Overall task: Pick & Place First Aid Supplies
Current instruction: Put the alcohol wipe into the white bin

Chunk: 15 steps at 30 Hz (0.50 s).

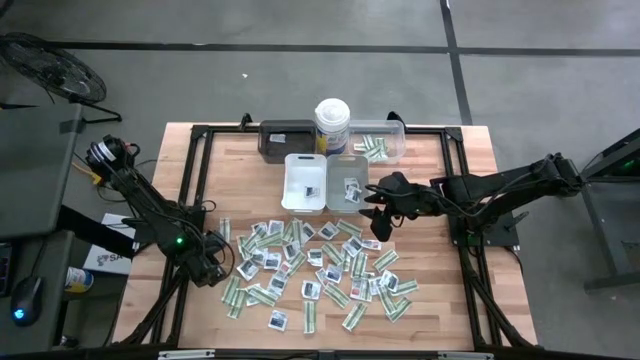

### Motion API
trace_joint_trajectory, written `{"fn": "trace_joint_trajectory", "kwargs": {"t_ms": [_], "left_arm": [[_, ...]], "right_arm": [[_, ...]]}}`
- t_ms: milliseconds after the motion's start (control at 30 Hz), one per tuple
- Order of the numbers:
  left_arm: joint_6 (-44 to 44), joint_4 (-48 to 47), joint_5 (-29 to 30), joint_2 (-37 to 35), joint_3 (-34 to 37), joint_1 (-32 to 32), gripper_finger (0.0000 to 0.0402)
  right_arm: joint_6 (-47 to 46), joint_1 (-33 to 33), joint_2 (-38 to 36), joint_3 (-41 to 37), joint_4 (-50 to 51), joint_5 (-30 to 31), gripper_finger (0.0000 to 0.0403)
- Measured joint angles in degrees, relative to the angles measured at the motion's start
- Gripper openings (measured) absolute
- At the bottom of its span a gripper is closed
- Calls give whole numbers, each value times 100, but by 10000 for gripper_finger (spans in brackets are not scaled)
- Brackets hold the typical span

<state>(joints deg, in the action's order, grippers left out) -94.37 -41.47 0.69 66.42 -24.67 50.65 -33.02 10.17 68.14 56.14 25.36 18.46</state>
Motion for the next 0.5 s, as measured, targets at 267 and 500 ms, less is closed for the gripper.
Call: {"fn": "trace_joint_trajectory", "kwargs": {"t_ms": [267,500], "left_arm": [[0,73,126,1,-2,4,10],[80,38,151,5,-16,2,3]], "right_arm": [[0,1,0,0,4,-169,184],[-1,0,0,0,4,-354,184]]}}
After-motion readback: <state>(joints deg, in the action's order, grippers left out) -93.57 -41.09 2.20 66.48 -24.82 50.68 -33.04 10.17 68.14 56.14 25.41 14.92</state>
